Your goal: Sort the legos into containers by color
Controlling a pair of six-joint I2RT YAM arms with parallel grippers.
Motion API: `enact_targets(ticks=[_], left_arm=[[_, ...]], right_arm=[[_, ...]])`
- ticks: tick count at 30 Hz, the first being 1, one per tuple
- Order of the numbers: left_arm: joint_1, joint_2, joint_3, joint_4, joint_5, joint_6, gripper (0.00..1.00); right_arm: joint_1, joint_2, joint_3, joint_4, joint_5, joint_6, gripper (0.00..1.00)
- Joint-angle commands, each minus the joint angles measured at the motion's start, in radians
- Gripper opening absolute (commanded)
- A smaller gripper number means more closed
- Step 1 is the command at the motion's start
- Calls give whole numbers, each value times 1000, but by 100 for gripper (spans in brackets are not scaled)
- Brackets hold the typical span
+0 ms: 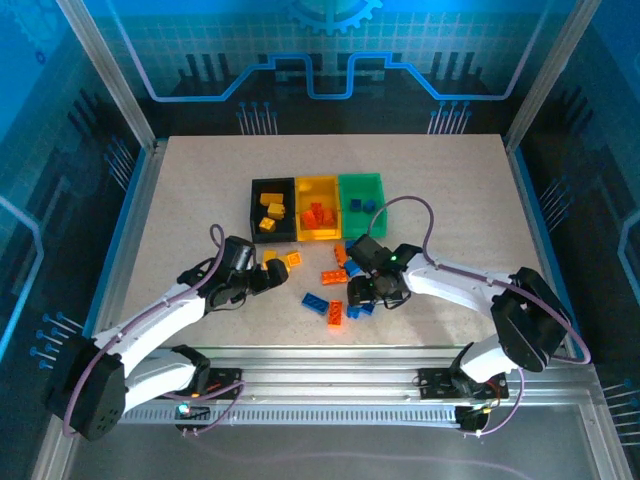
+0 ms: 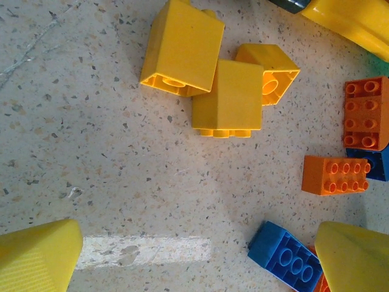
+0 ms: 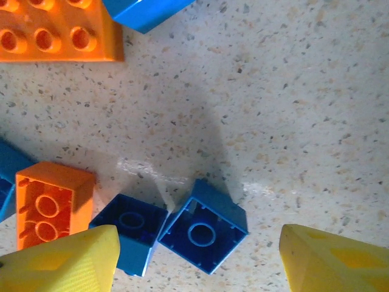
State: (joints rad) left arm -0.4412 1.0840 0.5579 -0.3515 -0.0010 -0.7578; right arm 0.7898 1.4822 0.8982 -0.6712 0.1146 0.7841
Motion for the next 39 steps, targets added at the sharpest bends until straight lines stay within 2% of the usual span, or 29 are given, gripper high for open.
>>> enact_targets(ticks=[1, 4, 9, 17, 20, 24, 28, 32, 36, 39], left_arm=[[9, -2, -25, 20, 27, 8, 99], [9, -12, -32, 18, 24, 4, 99], [8, -24, -30, 3, 19, 10, 99], [9, -43, -46, 3, 12, 8, 99], [9, -43, -44, 4, 11, 9, 99], [9, -43, -44, 8, 10, 9, 99], [11, -43, -40, -2, 10, 13, 99], [11, -44, -39, -3, 10, 14, 99], [10, -40, -38, 5, 15, 9, 99], [11, -37, -38, 6, 15, 6, 99]], right_arm=[[3, -20, -33, 39, 16, 121, 72], [-5, -16, -37, 60, 13, 202, 71], [-14, 54, 15, 1, -12, 321, 70], [-18, 103, 3, -37, -31, 375, 65], [-24, 95, -46, -18, -50, 393, 60], [-41, 75, -75, -12, -55, 388, 46], [-83, 17, -98, -8, -53, 354, 36], [-135, -59, -70, -36, -10, 247, 31], [-160, -92, 39, -64, 64, 98, 30], [-173, -39, 156, -47, 86, -9, 31]])
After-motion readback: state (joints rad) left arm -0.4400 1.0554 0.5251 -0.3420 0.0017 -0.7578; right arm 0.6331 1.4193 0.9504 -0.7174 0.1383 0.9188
